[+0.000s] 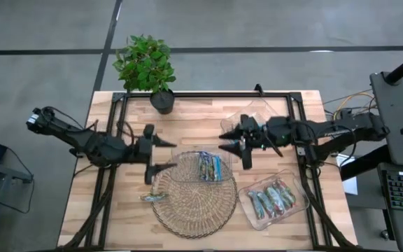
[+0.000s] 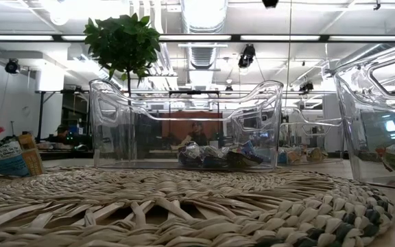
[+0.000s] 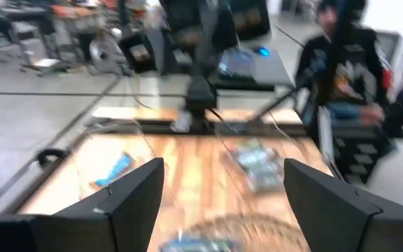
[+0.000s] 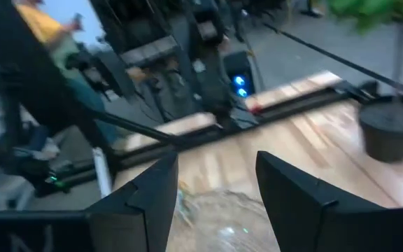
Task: Pick and place Granola Bars by type
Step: Put the yellow granola bar into the top transparent bin
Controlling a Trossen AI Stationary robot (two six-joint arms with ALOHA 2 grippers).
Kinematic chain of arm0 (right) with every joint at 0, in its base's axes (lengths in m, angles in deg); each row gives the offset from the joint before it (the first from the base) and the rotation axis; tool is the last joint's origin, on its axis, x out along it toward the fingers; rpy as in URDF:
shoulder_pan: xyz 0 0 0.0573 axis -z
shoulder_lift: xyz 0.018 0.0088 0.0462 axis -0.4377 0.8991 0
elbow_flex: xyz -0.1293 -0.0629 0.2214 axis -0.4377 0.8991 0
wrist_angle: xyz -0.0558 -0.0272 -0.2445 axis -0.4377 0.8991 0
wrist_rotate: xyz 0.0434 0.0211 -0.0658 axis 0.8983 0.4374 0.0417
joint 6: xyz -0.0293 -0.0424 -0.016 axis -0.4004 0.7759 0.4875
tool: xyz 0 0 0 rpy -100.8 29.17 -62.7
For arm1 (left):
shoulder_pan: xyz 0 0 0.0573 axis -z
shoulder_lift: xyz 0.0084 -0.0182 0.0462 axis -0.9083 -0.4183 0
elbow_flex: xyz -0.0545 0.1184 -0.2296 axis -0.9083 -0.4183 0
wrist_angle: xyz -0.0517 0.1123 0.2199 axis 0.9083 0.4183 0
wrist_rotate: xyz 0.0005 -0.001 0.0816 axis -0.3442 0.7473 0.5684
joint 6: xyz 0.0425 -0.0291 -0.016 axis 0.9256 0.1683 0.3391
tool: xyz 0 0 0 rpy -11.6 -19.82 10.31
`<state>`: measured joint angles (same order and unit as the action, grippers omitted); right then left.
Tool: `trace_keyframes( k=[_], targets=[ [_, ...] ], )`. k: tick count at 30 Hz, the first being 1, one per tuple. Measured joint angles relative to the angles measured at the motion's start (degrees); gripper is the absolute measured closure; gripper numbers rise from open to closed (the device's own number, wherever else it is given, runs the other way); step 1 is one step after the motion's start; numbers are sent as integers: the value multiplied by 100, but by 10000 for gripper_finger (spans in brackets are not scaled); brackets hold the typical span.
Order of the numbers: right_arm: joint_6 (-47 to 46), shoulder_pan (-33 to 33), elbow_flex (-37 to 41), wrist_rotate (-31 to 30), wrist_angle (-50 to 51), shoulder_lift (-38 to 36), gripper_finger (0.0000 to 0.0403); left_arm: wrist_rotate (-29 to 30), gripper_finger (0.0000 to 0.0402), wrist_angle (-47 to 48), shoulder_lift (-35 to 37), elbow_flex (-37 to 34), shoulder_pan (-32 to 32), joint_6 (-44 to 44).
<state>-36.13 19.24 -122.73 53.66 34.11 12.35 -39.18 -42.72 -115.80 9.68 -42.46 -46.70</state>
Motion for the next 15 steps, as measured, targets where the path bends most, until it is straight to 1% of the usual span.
trace_keyframes(
  k=[3,7,12,15],
  targets=[
    [2,-352,0,-221,-438,110,220,42,127,17,67,-331,380,-4],
    [3,-686,3,-423,-840,277,220,335,127,96,80,-696,860,-315],
    [1,-924,-56,-506,-969,483,220,835,127,307,75,-957,1361,-903],
    [4,-996,-159,-506,-967,635,220,1049,127,540,76,-995,1592,-1241]
  ],
)
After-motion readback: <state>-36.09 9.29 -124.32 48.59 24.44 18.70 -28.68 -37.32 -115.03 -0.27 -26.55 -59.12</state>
